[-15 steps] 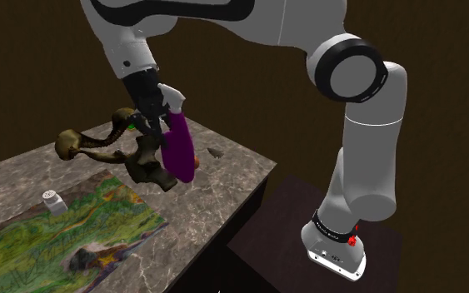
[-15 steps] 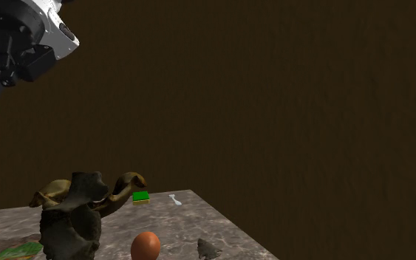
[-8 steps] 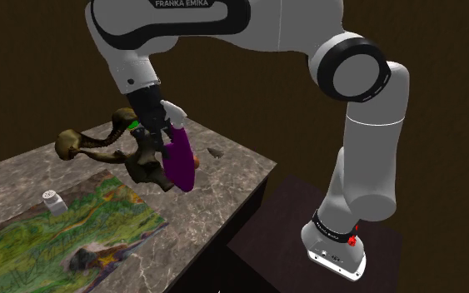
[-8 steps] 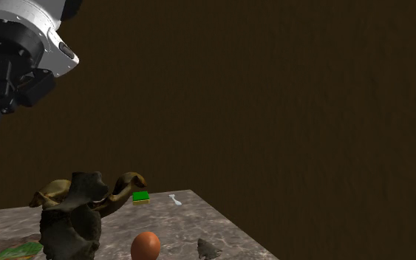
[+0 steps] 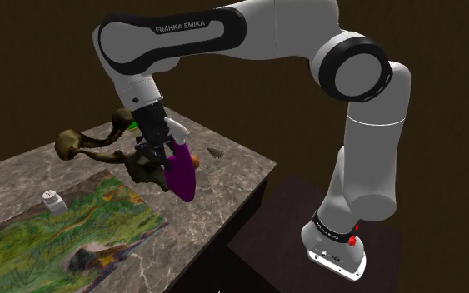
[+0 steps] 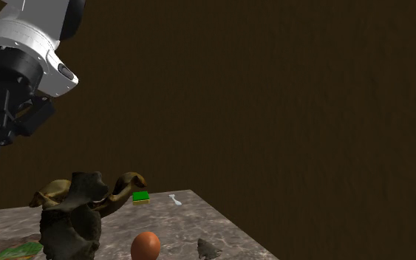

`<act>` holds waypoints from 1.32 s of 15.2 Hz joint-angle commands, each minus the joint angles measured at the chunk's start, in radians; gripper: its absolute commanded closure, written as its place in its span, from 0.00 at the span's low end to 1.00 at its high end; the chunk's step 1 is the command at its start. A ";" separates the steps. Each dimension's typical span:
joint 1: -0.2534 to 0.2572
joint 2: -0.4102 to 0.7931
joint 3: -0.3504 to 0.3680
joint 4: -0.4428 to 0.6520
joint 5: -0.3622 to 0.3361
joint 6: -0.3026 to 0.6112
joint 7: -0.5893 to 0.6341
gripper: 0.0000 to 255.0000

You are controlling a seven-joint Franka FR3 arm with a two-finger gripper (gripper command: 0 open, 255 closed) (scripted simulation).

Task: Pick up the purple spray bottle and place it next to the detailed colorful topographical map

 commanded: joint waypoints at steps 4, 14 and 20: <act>0.002 0.012 0.000 -0.050 -0.003 0.062 -0.012 1.00; 0.006 0.043 -0.002 -0.140 -0.008 0.181 -0.036 1.00; 0.009 0.071 -0.003 -0.182 -0.010 0.249 -0.049 1.00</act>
